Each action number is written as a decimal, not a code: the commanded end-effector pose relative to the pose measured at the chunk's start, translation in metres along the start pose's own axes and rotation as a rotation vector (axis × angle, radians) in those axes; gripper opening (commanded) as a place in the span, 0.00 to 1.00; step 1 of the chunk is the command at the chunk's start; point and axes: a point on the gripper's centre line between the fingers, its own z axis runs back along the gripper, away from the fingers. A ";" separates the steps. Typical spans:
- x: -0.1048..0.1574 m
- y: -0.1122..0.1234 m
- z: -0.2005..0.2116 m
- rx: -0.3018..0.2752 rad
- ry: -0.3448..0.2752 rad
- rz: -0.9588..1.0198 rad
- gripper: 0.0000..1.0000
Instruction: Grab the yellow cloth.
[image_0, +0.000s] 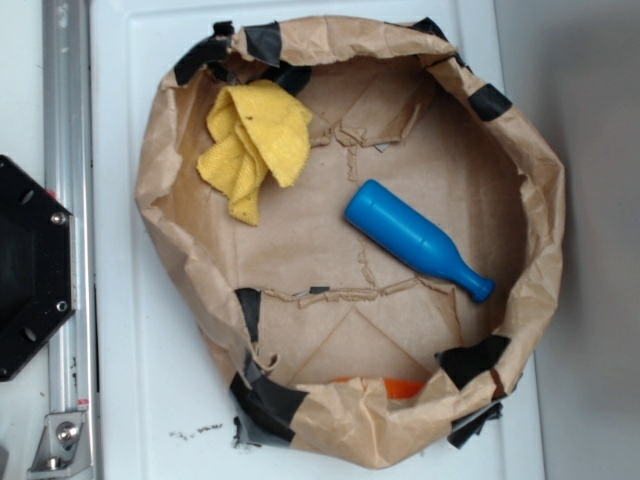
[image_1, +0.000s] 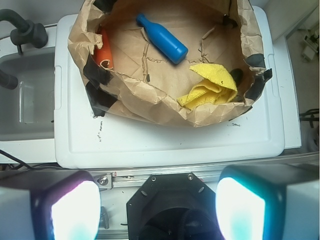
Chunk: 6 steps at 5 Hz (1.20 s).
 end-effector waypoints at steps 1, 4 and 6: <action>0.000 0.000 0.000 0.000 0.000 0.000 1.00; 0.000 0.000 0.000 0.000 0.000 0.000 1.00; 0.097 0.061 -0.074 0.214 0.000 -0.149 1.00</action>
